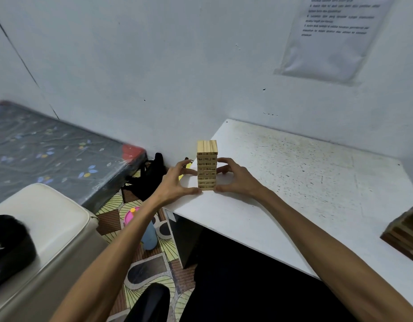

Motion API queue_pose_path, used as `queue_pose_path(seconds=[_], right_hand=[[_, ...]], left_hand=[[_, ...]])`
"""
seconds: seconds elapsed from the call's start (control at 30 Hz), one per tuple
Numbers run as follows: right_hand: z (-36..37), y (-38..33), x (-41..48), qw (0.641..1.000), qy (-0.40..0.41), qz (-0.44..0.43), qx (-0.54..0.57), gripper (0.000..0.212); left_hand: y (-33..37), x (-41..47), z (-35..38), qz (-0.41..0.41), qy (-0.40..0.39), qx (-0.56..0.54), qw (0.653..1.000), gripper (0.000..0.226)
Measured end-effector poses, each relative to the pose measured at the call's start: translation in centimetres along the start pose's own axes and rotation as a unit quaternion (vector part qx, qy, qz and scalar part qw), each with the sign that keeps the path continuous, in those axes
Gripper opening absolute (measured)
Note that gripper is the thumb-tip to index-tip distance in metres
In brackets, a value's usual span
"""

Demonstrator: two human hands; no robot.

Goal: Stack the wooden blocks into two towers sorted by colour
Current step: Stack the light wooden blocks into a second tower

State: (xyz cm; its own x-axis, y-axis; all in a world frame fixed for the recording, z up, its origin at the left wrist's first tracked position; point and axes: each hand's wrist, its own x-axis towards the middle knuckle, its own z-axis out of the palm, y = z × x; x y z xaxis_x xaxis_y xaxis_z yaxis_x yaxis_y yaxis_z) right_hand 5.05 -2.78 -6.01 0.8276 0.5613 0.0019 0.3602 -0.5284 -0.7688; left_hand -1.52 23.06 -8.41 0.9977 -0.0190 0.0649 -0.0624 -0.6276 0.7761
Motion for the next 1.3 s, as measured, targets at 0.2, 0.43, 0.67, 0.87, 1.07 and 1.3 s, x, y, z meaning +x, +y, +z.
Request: queue_pose_path(seconds=[0.2, 0.43, 0.67, 0.87, 1.07, 1.3], right_hand=[[0.5, 0.3, -0.2, 1.000, 0.021, -0.005, 0.022, 0.088], [0.9, 0.5, -0.6, 0.998, 0.039, -0.003, 0.050, 0.085], [1.1, 0.4, -0.9, 0.997, 0.050, -0.014, 0.059, 0.080], [1.1, 0.4, -1.0, 0.996, 0.054, -0.028, 0.057, 0.081], [1.3, 0.4, -1.2, 0.997, 0.049, -0.029, 0.058, 0.090], [1.4, 0.6, -1.3, 0.996, 0.062, -0.037, 0.059, 0.087]], left_hand=[[0.0, -0.1, 0.8, 0.010, 0.039, 0.023, 0.999, 0.101], [-0.3, -0.2, 0.9, 0.013, 0.053, 0.034, 0.998, 0.094], [-0.6, -0.1, 1.0, 0.022, 0.048, 0.029, 0.998, 0.105], [-0.2, -0.2, 1.0, 0.022, 0.050, 0.038, 0.998, 0.098], [-0.4, -0.2, 1.0, 0.026, 0.049, 0.036, 0.998, 0.100], [-0.5, -0.3, 1.0, 0.026, 0.053, 0.030, 0.998, 0.100]])
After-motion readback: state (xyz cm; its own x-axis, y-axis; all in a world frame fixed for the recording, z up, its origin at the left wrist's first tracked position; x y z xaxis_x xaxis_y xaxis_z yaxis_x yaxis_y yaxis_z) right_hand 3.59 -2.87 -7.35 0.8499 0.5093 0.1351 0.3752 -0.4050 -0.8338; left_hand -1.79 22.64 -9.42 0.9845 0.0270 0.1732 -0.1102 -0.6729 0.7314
